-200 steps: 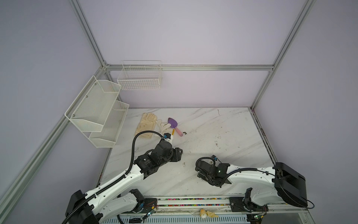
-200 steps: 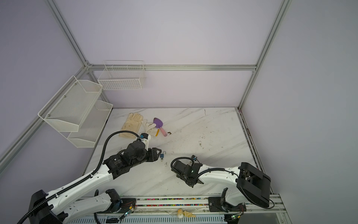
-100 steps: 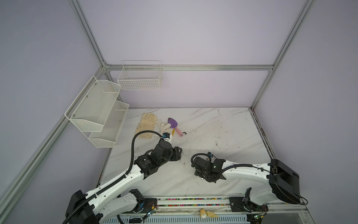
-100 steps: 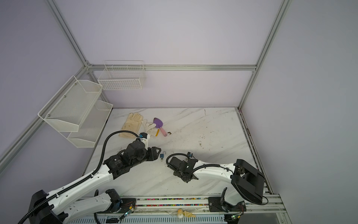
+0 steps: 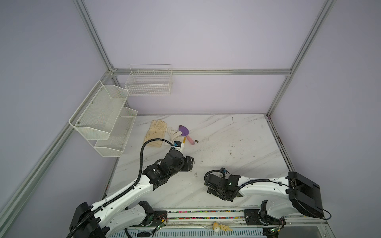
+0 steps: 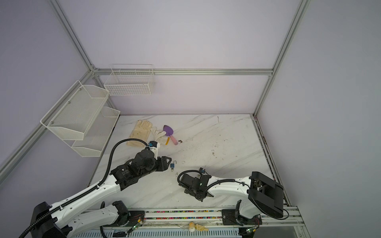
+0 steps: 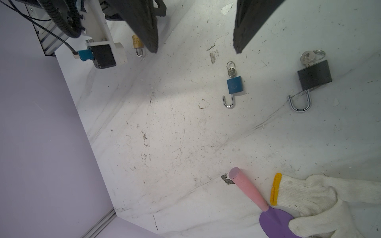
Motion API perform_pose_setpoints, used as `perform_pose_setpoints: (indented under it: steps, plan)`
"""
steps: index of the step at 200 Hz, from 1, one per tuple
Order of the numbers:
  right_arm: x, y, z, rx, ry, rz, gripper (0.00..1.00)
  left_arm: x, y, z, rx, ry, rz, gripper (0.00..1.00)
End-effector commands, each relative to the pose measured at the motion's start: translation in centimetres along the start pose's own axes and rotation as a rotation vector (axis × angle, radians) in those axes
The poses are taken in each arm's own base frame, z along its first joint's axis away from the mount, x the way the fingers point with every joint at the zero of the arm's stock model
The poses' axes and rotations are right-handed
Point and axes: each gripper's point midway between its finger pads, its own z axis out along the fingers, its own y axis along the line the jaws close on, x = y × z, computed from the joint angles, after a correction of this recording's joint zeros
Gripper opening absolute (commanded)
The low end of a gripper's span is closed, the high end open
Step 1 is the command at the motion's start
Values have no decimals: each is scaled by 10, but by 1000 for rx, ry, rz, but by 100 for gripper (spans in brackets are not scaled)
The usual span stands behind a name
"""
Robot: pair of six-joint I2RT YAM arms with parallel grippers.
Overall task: Unlock with the key
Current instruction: 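Lower the right gripper onto the loose key beside the brass padlock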
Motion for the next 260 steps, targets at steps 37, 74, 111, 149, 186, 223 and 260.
perform_pose_setpoints:
  steps: [37, 74, 111, 149, 186, 223, 260]
  plan:
    - [-19, -3, 20, 71, -32, -12, 60, 1, 9, -1, -21, -19, 5, 58]
    - [-40, 11, 29, 91, -39, -129, 60, 1, 13, 0, -37, -21, -9, 58]
    - [-45, 40, 39, 26, 8, -266, 59, 0, 22, -5, -68, -48, -49, 58]
    - [-45, 47, 28, 18, 24, -313, 58, -5, 33, -17, -102, -98, -81, 58]
    - [-56, 28, 1, 16, 5, -262, 58, -8, 28, -19, -81, -105, -93, 58]
    - [-45, 6, -6, 6, 48, -232, 51, -7, 19, -12, -42, -78, -96, 58]
    - [-40, -5, 3, 27, 77, -267, 41, -3, 8, -4, 3, -42, -112, 58]
